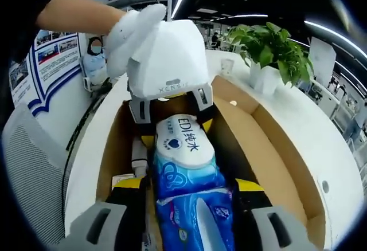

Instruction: Operate the shoe box by opening the lid, removing the specified soft item, and placing it in the target area until the item is outside and the box remains undamaged.

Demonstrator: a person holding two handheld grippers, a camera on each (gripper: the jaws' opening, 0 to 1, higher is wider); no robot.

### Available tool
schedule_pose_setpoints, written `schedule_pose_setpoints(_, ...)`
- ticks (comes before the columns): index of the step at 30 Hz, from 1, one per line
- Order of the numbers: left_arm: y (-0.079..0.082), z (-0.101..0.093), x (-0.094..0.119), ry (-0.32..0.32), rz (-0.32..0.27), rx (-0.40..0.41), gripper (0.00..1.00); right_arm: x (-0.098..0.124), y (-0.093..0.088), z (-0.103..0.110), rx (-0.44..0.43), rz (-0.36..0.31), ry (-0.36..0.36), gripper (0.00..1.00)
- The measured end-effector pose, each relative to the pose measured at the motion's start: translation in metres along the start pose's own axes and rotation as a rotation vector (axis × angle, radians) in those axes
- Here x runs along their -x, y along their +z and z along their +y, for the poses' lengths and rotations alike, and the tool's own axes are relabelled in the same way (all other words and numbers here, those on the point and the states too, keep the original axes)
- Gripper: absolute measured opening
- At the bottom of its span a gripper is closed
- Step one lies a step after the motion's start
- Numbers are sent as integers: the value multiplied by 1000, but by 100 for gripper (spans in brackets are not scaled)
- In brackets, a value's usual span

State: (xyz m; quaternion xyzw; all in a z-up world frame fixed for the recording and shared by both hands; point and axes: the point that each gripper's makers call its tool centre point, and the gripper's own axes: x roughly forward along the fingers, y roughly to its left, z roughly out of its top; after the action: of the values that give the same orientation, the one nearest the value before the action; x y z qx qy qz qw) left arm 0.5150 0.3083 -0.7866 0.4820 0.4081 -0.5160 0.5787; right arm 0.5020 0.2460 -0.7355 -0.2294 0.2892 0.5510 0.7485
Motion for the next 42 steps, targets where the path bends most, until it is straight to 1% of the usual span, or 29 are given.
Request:
schedule_pose_setpoints(3, 0, 0, 0, 6, -6, 2, 62, -11, 1, 0, -1, 13, 13, 56)
schedule_pose_setpoints(6, 0, 0, -1, 11, -15, 5, 62, -22, -5, 0, 4, 51, 17, 54)
schedule_pose_setpoints(7, 0, 0, -1, 14, -16, 6, 62, -26, -8, 0, 4, 69, 19, 56)
schedule_pose_setpoints(10, 1, 0, -1, 23, -16, 10, 62, -34, -11, 0, 11, 79, 15, 57)
schedule_pose_setpoints(16, 2, -1, -1, 25, -23, 15, 62, -34, -12, -1, 15, 90, 22, 57)
schedule_pose_setpoints(21, 3, -1, -1, 20, -44, 18, 62, -33, -11, 0, 42, 81, 27, 57)
schedule_pose_setpoints(24, 3, -2, -2, 19, -51, 16, 62, -33, -10, 2, 75, 77, 18, 57)
schedule_pose_setpoints(25, 3, -3, -1, 22, -54, 14, 62, -33, -8, 2, 99, 64, 8, 56)
schedule_pose_setpoints(26, 4, -3, -1, 24, -58, 13, 62, -33, -3, 8, 194, 34, 28, 53)
schedule_pose_setpoints(27, 3, -2, -1, 28, -63, 12, 62, -32, -3, 8, 231, 48, -3, 52)
schedule_pose_setpoints(28, 4, -2, -1, 31, -66, 11, 62, -33, -2, 10, 289, 66, -20, 50)
schedule_pose_setpoints(29, 4, -3, -1, 34, -74, 11, 62, -35, -3, 11, 295, 84, -28, 50)
schedule_pose_setpoints(32, 4, -2, -1, 38, -89, 13, 62, -40, -5, 10, 201, 78, 4, 51)
schedule_pose_setpoints(34, 5, -2, -1, 38, -89, 13, 62, -42, -5, 7, 158, 87, 29, 53)
schedule_pose_setpoints(36, 5, -2, -1, 37, -89, 13, 62, -46, -5, 6, 149, 97, 45, 55)
schedule_pose_setpoints(38, 5, -2, -1, 36, -90, 12, 62, -54, -6, 6, 106, 99, 67, 58)
schedule_pose_setpoints(39, 5, -2, -1, 36, -90, 13, 62, -58, -7, 7, 102, 101, 75, 59)
schedule_pose_setpoints(41, 5, -2, -1, 36, -90, 13, 63, -61, -8, 8, 129, 103, 85, 59)
schedule_pose_setpoints(42, 5, -2, -1, 36, -90, 14, 63, -60, -9, 8, 125, 99, 88, 59)
